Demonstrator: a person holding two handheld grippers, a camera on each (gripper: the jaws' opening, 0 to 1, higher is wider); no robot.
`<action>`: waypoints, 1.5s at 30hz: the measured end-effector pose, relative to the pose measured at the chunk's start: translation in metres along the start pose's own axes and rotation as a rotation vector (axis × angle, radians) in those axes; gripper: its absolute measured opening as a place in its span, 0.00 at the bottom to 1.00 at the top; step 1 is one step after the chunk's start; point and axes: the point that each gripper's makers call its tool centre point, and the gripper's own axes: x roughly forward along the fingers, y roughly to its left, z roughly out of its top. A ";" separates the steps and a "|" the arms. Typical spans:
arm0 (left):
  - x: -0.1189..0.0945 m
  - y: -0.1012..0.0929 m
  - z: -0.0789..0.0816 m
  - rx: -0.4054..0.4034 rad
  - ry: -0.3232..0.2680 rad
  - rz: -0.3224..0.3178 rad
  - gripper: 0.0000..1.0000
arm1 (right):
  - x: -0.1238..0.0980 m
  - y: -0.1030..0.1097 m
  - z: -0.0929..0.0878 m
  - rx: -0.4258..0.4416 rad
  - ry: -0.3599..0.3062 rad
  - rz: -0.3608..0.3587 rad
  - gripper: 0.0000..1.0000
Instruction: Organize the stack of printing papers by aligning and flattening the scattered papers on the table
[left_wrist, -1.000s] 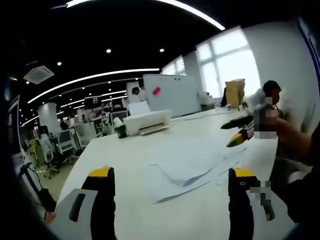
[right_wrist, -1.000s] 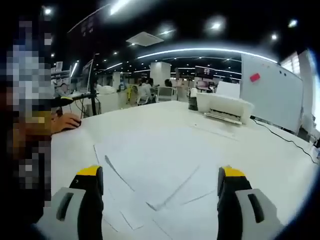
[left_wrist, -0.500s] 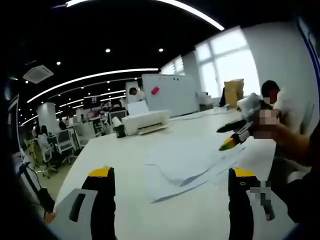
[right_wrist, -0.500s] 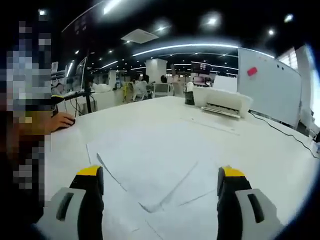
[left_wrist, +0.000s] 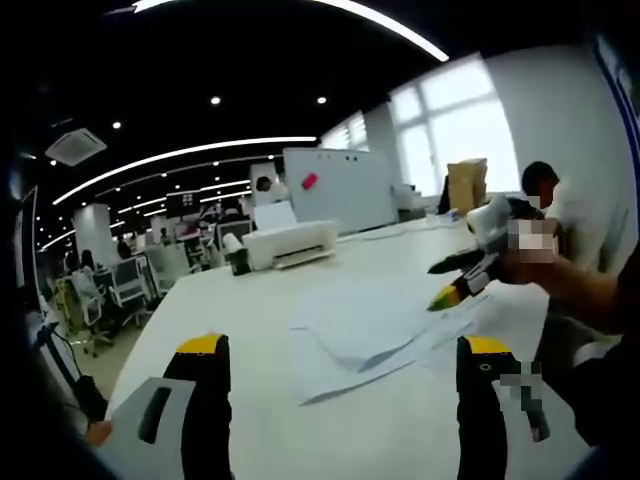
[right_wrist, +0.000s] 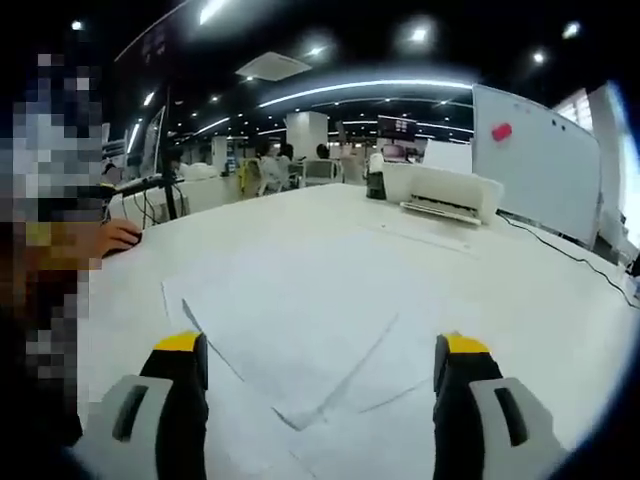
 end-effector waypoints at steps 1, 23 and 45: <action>0.000 0.000 0.000 0.003 0.000 0.000 0.96 | 0.001 0.001 -0.001 0.001 0.004 -0.001 0.89; -0.004 -0.001 0.001 0.005 -0.003 -0.003 0.96 | 0.026 0.006 -0.019 0.017 0.033 -0.010 0.85; -0.003 -0.001 -0.002 -0.004 0.000 -0.006 0.95 | 0.036 0.010 -0.032 0.032 0.064 0.003 0.73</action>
